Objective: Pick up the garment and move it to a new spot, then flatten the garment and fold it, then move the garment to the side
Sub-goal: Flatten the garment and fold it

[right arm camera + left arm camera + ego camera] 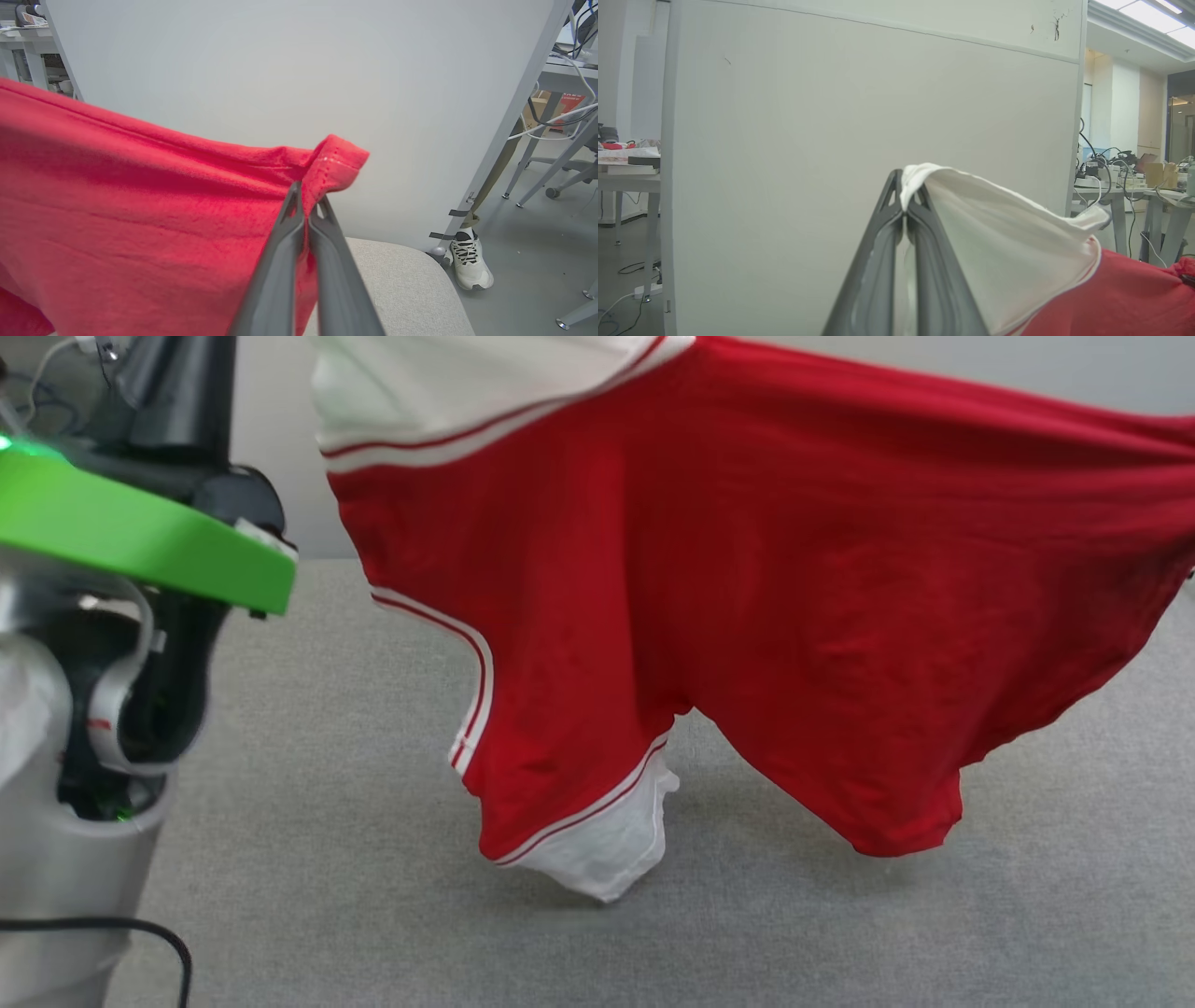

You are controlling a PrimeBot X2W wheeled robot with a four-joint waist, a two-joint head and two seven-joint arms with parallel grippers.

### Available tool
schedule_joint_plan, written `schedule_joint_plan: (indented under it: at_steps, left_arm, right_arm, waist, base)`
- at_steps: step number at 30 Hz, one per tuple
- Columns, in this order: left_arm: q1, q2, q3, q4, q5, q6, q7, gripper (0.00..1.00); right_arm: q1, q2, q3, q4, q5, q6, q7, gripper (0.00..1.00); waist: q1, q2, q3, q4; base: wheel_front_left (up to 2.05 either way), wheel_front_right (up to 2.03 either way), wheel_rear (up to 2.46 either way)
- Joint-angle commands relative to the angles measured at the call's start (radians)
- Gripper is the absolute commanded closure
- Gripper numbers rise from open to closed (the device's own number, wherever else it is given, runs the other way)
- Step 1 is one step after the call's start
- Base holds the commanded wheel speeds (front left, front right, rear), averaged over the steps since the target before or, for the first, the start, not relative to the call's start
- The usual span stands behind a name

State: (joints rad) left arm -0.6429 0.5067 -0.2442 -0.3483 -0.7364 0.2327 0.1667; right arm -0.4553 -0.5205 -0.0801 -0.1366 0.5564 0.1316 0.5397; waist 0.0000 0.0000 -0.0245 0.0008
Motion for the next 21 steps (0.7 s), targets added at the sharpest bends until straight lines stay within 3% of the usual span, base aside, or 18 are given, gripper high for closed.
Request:
schedule_joint_plan:
  at_steps: [1,12,16,21]
  left_arm:
    - [-0.038,0.020,0.015,0.010,0.012,-0.008,0.000,1.00]
    - [-0.289,0.127,0.014,0.118,0.048,-0.120,0.055,1.00]
    - [-0.417,0.129,0.016,0.202,0.024,-0.161,0.079,1.00]
    - [-0.635,0.129,-0.005,0.346,0.068,-0.227,0.054,1.00]
  right_arm:
    - [-0.020,0.001,-0.002,0.000,-0.014,-0.001,-0.013,1.00]
    - [-0.252,-0.009,0.040,0.061,-0.065,-0.001,-0.100,1.00]
    - [-0.388,-0.016,0.066,0.129,-0.088,-0.001,-0.140,1.00]
    - [-0.588,-0.040,0.124,0.246,-0.127,-0.001,-0.182,1.00]
  waist:
    - [0.0000,0.0000,0.041,-0.007]
    - [0.0000,0.0000,0.280,-0.012]
    - [0.0000,0.0000,0.378,-0.008]
    - [0.0000,0.0000,0.499,-0.002]
  base:
    - [0.00,0.00,0.00]
    - [0.00,0.00,0.00]
    - [0.00,0.00,0.00]
    - [0.00,0.00,0.00]
